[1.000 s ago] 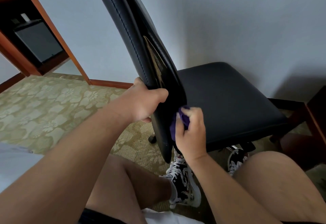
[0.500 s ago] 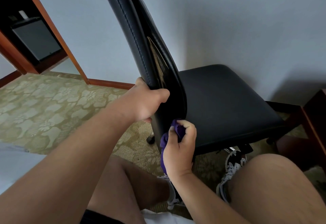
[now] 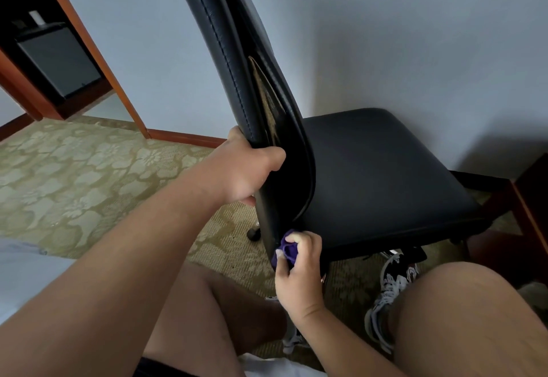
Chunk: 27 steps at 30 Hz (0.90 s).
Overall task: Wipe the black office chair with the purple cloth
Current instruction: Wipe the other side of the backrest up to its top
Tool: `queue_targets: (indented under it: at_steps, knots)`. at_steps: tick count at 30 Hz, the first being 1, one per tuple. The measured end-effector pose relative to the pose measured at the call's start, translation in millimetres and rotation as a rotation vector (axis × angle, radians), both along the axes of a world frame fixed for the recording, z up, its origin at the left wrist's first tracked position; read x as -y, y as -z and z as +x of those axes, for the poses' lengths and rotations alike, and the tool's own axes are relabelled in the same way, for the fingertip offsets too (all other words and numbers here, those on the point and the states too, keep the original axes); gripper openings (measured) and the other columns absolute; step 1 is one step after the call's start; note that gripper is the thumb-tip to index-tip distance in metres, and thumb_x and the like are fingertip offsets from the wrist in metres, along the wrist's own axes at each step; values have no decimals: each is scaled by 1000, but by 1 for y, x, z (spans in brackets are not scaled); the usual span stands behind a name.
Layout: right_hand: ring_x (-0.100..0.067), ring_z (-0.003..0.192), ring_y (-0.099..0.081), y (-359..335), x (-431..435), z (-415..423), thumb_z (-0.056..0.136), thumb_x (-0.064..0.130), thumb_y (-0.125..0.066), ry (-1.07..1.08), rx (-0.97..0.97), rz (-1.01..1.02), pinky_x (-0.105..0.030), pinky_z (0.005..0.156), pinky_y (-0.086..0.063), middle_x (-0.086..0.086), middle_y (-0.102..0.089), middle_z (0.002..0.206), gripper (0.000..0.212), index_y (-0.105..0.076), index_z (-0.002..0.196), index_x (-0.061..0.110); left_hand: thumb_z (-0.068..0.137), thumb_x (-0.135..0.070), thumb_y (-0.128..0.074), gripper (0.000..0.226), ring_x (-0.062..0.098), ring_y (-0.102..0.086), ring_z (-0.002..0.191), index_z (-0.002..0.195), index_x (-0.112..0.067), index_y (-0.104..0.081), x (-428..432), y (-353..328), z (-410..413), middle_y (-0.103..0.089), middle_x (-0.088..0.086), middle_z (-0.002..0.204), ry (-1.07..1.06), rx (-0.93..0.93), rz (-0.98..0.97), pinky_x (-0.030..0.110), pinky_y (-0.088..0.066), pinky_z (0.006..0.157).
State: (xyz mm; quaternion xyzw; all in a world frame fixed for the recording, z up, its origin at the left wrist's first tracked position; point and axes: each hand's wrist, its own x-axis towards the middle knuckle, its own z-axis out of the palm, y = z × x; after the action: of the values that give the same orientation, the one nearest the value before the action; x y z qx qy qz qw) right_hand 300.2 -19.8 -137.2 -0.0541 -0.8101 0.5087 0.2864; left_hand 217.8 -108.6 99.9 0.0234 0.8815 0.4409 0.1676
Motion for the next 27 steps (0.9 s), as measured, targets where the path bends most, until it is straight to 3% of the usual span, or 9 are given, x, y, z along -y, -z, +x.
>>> queue_targets:
  at_steps: [6, 10, 13, 16, 20, 24, 27]
  knots:
    - [9, 103, -47, -51, 9, -13, 79, -10, -73, 79, -172, -122, -2, 86, -39, -11, -45, 115, 36, -54, 108, 2, 65, -44, -60, 73, 25, -70, 95, 134, -23, -47, 0, 1, -5, -68, 1, 112, -13, -9, -9, 37, -65, 65]
    - [10, 103, -45, -31, 3, -16, 81, -3, -76, 1, -194, 7, 0, 86, -39, -4, -40, 122, 44, -47, 110, 14, 68, -44, -60, 70, 22, -69, 95, 134, -24, -46, 2, 4, -4, -67, -1, 111, -19, -14, -4, 34, -64, 63]
    - [5, 98, -44, -7, 3, -15, 81, 1, -78, -43, -96, 75, 1, 80, -41, 1, -39, 122, 47, -44, 108, 20, 81, -37, -62, 59, 21, -68, 94, 136, -24, -45, 5, 4, -5, -66, -1, 112, -21, -18, 20, 31, -61, 59]
    - [3, 91, -45, 12, 2, -9, 83, 2, -76, -83, 55, 56, 5, 73, -37, 1, -42, 118, 45, -43, 106, 22, 73, -41, -60, 67, 22, -69, 93, 137, -24, -45, 6, 1, -6, -67, -1, 111, -6, -15, 7, 32, -62, 61]
    - [-6, 89, -52, 19, -8, -10, 92, 13, -70, -157, 304, 49, -12, 67, -52, 10, -36, 117, 31, -48, 112, 24, 66, -43, -59, 72, 22, -69, 93, 135, -23, -48, 7, 1, -6, -67, -1, 111, 2, -1, 9, 33, -63, 61]
    - [-20, 89, -58, 18, -43, -17, 90, 2, -62, -124, 522, 254, -35, 75, -56, 4, -35, 112, 37, -52, 113, 29, 66, -43, -60, 73, 23, -69, 96, 135, -22, -50, 7, 0, -8, -68, -1, 115, 7, 20, 18, 30, -61, 59]
    - [-23, 84, -56, 17, -64, -16, 85, -3, -61, 18, 597, 279, -36, 72, -56, 0, -38, 111, 42, -56, 113, 28, 66, -44, -60, 74, 24, -68, 99, 136, -23, -50, 7, 1, -7, -67, -1, 117, 11, 23, 10, 30, -61, 60]
